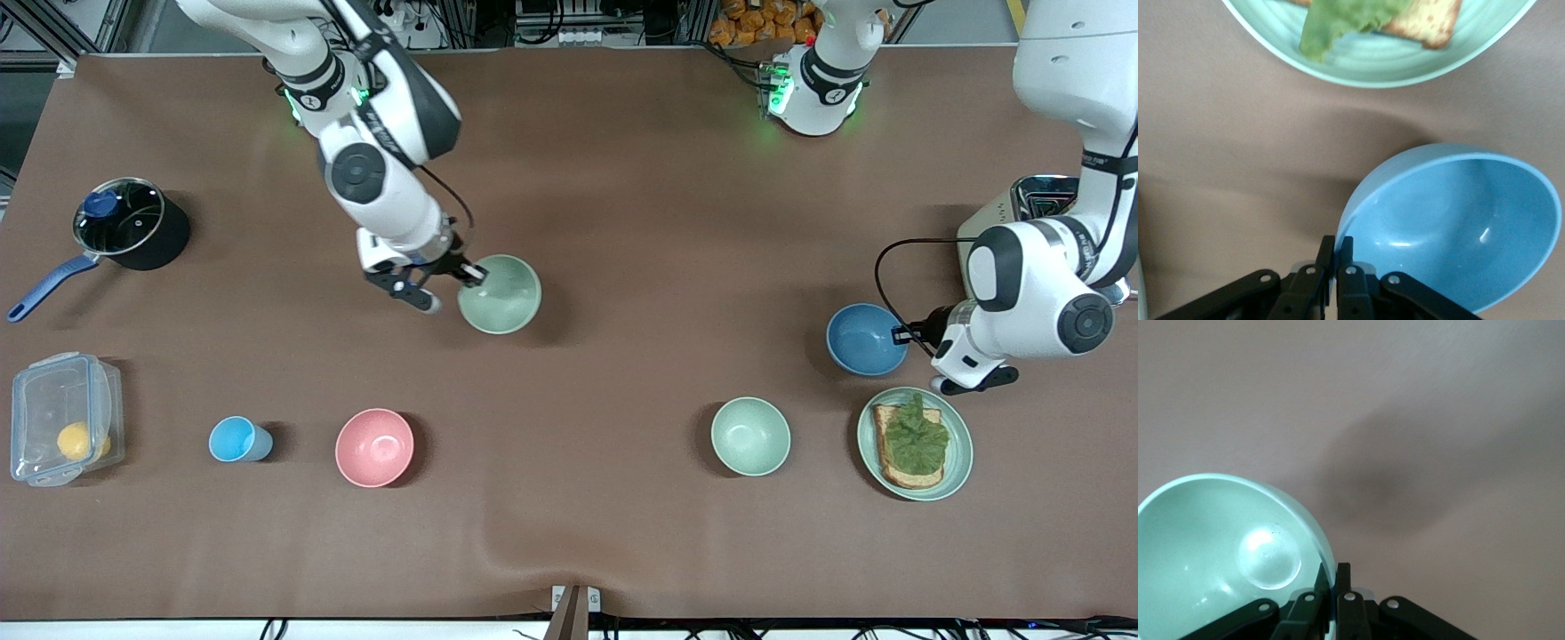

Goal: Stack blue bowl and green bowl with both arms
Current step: 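Carry the green bowl with the right gripper while the left gripper carries the blue bowl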

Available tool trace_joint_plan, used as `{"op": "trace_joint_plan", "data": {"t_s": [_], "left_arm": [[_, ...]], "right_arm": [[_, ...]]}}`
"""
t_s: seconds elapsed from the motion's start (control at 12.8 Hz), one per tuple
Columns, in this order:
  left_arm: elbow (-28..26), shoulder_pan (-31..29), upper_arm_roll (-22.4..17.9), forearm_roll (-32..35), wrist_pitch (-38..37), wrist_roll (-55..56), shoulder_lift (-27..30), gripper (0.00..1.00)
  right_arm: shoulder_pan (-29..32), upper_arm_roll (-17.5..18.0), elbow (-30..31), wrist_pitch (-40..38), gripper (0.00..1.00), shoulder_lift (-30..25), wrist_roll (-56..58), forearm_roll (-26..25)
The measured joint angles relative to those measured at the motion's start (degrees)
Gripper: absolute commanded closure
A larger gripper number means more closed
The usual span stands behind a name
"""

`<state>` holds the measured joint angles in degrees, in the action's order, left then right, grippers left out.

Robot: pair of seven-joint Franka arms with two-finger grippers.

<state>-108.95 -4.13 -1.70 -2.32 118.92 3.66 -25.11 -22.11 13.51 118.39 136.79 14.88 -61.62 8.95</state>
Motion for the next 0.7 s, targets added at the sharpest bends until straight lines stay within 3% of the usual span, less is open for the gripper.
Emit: {"op": "trace_joint_plan", "data": {"t_s": [0.31, 0.47, 0.7], "left_arm": [[0.4, 0.1, 1.7, 0.0, -2.1, 0.3, 5.2, 1.0], [0.7, 0.1, 4.0, -0.1, -3.1, 2.3, 8.1, 1.0], [2.4, 0.2, 8.8, -0.1, -5.7, 8.3, 10.4, 1.0]], "right_arm": [[-8.2, -0.3, -0.8, 13.0, 1.0, 7.1, -11.3, 0.0], [-11.7, -1.2, -1.1, 15.2, 1.0, 9.2, -15.7, -1.1], [-16.4, -5.2, -1.8, 15.5, 1.0, 10.4, -22.6, -6.6]]}}
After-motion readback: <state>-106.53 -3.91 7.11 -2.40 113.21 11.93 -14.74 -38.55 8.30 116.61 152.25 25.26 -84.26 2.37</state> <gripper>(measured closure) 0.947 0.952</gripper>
